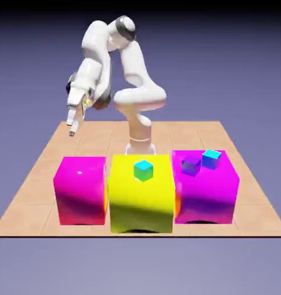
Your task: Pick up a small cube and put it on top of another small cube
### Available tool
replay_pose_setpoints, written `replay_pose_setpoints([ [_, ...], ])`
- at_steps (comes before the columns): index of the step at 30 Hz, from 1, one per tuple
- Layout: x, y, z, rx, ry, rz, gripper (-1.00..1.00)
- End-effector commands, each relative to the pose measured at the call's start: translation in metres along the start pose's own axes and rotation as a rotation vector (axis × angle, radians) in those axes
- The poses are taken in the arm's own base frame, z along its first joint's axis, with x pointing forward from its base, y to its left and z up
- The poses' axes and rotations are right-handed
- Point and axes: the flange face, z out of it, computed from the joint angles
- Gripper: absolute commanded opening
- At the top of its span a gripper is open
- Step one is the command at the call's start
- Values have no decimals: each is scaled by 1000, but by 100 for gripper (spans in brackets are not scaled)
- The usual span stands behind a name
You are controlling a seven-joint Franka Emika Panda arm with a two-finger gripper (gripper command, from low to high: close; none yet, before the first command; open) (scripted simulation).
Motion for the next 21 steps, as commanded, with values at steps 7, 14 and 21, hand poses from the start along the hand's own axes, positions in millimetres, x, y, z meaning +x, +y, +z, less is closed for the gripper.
replay_pose_setpoints([
  [7,-62,-37,21,33,-63,-386,0],
  [14,-120,-91,39,110,-103,-780,0],
  [21,-133,-174,49,146,23,-1103,0],
])
